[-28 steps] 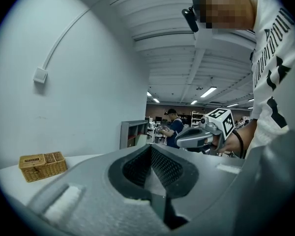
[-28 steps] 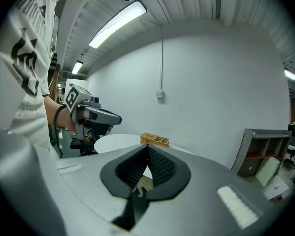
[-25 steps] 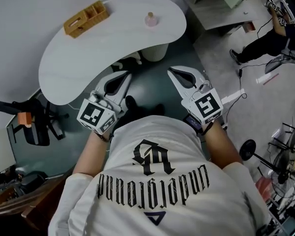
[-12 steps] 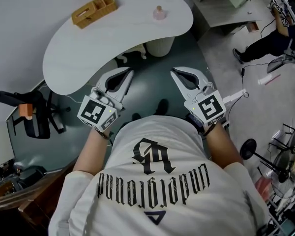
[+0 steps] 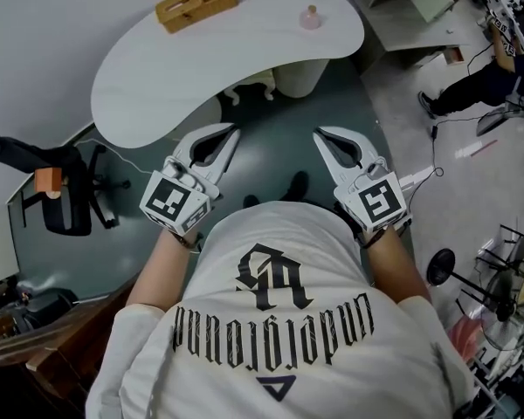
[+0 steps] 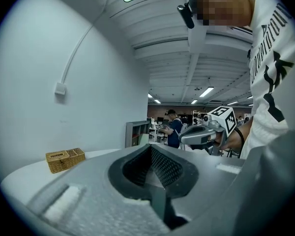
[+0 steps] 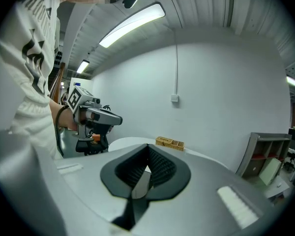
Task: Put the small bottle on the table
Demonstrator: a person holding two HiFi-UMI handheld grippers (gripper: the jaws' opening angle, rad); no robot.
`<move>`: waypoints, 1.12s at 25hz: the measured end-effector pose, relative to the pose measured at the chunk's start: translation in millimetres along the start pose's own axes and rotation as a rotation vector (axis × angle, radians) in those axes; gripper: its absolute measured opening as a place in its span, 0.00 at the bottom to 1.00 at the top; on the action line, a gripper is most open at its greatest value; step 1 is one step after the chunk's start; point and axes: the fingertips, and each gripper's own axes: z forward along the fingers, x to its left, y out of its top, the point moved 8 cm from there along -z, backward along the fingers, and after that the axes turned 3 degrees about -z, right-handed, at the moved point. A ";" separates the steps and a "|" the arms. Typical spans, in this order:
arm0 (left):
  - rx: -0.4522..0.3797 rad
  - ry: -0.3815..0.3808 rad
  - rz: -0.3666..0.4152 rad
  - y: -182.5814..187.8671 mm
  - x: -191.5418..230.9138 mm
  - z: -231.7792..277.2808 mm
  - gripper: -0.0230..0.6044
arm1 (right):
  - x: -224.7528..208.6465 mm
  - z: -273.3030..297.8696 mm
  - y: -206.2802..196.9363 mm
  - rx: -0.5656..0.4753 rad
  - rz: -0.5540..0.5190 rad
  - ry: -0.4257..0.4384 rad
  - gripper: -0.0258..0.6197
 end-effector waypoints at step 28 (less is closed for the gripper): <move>-0.031 -0.029 -0.012 -22.0 46.3 -96.1 0.05 | 90.7 47.9 32.7 0.005 -0.027 -0.030 0.04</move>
